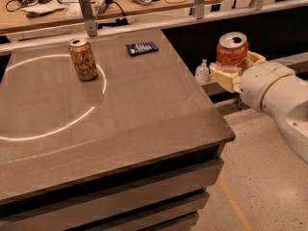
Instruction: Move coke can near rxbar blueberry
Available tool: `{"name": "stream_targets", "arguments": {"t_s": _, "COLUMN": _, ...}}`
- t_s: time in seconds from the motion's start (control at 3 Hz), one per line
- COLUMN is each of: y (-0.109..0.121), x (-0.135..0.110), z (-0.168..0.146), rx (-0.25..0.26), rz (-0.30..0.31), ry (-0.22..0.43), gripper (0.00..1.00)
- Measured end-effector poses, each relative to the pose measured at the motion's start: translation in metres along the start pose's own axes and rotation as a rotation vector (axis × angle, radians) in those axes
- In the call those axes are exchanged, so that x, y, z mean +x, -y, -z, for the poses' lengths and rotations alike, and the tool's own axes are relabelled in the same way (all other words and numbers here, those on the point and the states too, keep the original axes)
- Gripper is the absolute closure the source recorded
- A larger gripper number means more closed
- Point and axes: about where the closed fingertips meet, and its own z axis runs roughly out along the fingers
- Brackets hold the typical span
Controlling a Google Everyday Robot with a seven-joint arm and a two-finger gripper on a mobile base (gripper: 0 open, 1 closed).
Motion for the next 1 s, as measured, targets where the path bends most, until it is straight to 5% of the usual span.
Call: {"name": "stream_targets", "arguments": {"t_s": 1.0, "y": 0.034, "x": 0.007, "z": -0.108, "rx": -0.003, "rz": -0.057, "ry": 0.043, "gripper": 1.0}}
